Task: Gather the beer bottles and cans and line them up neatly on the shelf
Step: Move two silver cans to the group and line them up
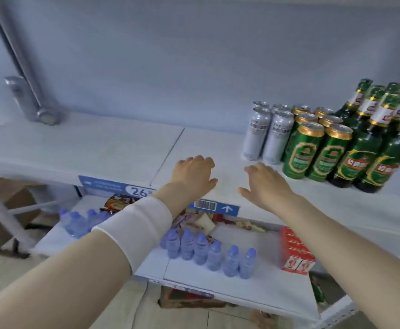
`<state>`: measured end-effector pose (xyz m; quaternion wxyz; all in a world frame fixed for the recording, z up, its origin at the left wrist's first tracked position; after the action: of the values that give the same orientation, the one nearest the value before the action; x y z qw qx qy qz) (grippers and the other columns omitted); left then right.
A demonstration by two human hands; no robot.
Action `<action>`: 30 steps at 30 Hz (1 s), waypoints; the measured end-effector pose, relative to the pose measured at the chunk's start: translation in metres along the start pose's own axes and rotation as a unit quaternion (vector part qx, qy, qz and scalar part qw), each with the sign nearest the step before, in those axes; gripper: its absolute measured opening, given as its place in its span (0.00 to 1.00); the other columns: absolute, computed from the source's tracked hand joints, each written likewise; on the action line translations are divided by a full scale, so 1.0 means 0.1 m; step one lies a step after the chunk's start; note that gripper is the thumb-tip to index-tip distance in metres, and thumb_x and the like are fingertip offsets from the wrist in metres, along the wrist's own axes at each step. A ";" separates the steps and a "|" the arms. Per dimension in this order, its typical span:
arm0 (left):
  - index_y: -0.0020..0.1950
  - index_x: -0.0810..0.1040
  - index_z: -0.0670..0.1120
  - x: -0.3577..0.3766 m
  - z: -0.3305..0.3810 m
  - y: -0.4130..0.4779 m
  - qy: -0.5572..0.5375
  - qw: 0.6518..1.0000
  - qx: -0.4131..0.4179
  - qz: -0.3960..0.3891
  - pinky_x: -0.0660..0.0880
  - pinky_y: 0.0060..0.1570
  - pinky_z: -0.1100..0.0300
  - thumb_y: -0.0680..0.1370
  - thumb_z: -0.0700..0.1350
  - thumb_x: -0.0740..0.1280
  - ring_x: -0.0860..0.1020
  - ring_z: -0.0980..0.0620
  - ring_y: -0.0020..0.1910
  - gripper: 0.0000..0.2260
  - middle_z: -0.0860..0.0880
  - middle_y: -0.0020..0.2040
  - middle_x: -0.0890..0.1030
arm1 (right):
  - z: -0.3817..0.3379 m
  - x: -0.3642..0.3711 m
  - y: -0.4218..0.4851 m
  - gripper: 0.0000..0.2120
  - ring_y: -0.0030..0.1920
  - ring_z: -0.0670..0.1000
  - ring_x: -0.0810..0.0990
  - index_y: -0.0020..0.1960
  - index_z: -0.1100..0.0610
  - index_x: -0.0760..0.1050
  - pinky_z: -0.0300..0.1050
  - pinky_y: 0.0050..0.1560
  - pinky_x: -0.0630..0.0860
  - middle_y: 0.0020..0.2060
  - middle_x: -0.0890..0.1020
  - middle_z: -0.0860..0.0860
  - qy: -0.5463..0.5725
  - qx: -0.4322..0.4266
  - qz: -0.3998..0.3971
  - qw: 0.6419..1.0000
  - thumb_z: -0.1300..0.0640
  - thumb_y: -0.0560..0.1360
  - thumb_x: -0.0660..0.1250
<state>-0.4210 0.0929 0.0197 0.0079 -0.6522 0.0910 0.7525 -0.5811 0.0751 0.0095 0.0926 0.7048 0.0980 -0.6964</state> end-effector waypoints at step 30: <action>0.71 0.60 0.47 -0.59 -6.37 0.53 -0.145 0.943 -0.285 0.094 0.66 0.62 0.50 0.76 0.52 0.64 0.68 0.43 0.67 0.27 0.44 0.69 0.66 | -5.44 0.28 3.72 0.34 0.68 0.58 0.67 0.73 0.58 0.55 0.52 0.63 0.67 0.69 0.65 0.57 0.172 -0.126 -0.015 0.977 0.42 0.75 0.61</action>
<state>0.2049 -0.0467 -0.0005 -0.2356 -0.4995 -0.0688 0.8308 0.0426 -0.1375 -0.0136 0.1517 0.7956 0.2096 -0.5478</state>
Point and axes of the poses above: each hand's wrist, its own y-axis towards the middle knuckle, its own x-axis out of the palm, z = x × y, the point moved 2 cm from there along y, towards the middle knuckle
